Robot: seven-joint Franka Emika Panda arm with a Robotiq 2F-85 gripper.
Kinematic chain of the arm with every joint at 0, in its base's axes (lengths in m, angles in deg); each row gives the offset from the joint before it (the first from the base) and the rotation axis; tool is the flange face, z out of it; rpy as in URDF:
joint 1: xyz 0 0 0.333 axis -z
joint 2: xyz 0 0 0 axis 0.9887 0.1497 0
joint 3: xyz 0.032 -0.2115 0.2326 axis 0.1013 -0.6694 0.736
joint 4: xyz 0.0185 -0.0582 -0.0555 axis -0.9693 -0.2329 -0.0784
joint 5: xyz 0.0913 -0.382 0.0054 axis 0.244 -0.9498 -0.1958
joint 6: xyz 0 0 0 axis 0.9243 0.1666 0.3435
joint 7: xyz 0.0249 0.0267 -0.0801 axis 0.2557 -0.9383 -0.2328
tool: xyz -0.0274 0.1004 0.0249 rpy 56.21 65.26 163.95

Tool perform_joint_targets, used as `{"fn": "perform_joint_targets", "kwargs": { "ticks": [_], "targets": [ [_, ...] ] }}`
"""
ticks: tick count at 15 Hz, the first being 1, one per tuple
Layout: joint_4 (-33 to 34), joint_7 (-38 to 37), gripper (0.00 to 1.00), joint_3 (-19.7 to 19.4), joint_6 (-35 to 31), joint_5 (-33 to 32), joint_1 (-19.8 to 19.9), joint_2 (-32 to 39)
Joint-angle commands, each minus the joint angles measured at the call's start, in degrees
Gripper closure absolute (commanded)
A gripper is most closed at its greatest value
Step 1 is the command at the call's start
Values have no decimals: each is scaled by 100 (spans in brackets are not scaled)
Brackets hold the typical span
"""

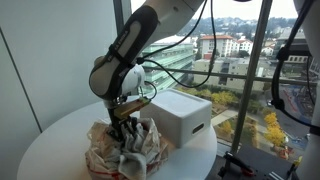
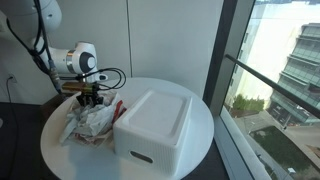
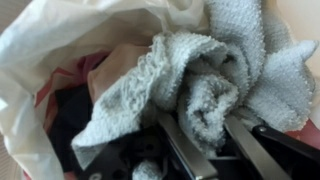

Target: Remove the objects from the plastic bag and put them on top of the container.

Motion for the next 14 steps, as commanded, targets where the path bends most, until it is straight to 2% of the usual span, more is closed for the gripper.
{"fn": "perform_joint_targets", "kwargs": {
  "ticks": [1, 4, 7, 14],
  "targets": [
    [57, -444, 83, -204, 133, -218, -172, -236],
    [-396, -945, 83, -290, -272, -305, -205, -1019],
    [-779, -1445, 83, -292, -367, -240, -129, -1882],
    [-1802, -2263, 83, -216, -215, 369, 398, -4114]
  ]
}}
